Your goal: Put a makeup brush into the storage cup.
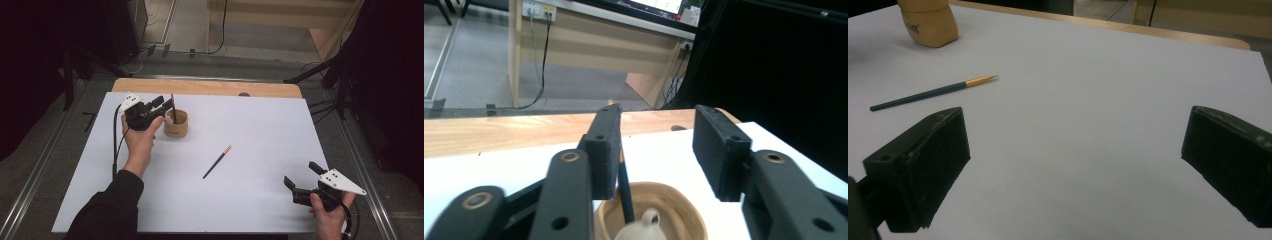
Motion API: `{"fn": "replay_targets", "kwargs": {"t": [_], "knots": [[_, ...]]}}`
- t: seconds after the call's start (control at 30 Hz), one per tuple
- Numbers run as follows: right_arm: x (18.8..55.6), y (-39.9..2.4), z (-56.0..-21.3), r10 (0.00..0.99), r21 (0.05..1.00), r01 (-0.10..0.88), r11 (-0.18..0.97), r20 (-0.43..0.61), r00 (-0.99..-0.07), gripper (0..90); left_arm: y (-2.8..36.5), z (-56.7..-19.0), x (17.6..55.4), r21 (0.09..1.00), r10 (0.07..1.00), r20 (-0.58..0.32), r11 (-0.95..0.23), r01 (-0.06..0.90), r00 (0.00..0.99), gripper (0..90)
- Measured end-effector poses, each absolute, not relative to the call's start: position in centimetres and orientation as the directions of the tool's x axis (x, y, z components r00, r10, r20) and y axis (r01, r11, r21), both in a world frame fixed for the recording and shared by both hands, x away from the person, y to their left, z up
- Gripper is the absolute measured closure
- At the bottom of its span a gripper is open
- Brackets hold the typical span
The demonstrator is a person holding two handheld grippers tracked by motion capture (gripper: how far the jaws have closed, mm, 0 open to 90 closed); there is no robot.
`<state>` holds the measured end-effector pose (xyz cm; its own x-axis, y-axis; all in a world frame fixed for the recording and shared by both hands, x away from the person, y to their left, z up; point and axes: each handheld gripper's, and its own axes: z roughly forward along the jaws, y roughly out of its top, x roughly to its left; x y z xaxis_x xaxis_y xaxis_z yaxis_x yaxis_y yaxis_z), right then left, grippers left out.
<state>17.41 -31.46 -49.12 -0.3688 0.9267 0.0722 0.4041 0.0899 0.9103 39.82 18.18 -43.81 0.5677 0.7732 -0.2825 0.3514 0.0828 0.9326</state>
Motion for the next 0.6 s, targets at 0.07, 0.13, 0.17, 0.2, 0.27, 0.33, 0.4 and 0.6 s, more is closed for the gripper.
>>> {"fn": "replay_targets", "kwargs": {"t": [0.07, 0.13, 0.17, 0.2, 0.27, 0.33, 0.4, 0.6], "knots": [[17.4, -31.5, -49.1, 0.927, 0.911, 0.403, 0.09, 0.072, -0.368, 0.0, 18.6, -43.9, 39.5, 0.934, 0.777, -0.275, 0.075, 0.35, 0.566, 45.2], [17.4, -31.5, -49.1, 0.927, 0.911, 0.403, 0.09, 0.071, -0.368, 0.0, 18.9, -43.8, 39.1, 0.934, 0.773, -0.272, 0.069, 0.35, 0.573, 38.1], [17.4, -31.5, -49.1, 0.927, 0.911, 0.403, 0.09, 0.071, -0.368, 0.0, 19.0, -43.7, 38.9, 0.936, 0.772, -0.266, 0.063, 0.348, 0.577, 34.2], [17.4, -31.5, -49.1, 0.927, 0.91, 0.404, 0.089, 0.072, -0.367, 0.0, 19.1, -43.7, 38.7, 0.938, 0.77, -0.259, 0.055, 0.343, 0.583, 31.2], [17.4, -31.4, -49.1, 0.928, 0.91, 0.403, 0.091, 0.07, -0.367, 0.0, 19.2, -43.5, 38.4, 0.94, 0.762, -0.243, 0.033, 0.34, 0.6, 24.8], [17.5, -31.4, -49.1, 0.927, 0.91, 0.405, 0.093, 0.069, -0.369, 0.0, 19.2, -43.5, 38.0, 0.941, 0.749, -0.235, 0.015, 0.339, 0.619, 20.4], [17.5, -31.3, -49.1, 0.926, 0.909, 0.406, 0.094, 0.07, -0.37, 0.0, 19.2, -43.4, 37.7, 0.942, 0.738, -0.221, -0.006, 0.334, 0.638, 13.2], [17.4, -31.2, -49.1, 0.927, 0.91, 0.405, 0.094, 0.069, -0.37, 0.0, 19.1, -43.1, 36.7, 0.94, 0.709, -0.202, -0.052, 0.336, 0.676, 0.0]]}}
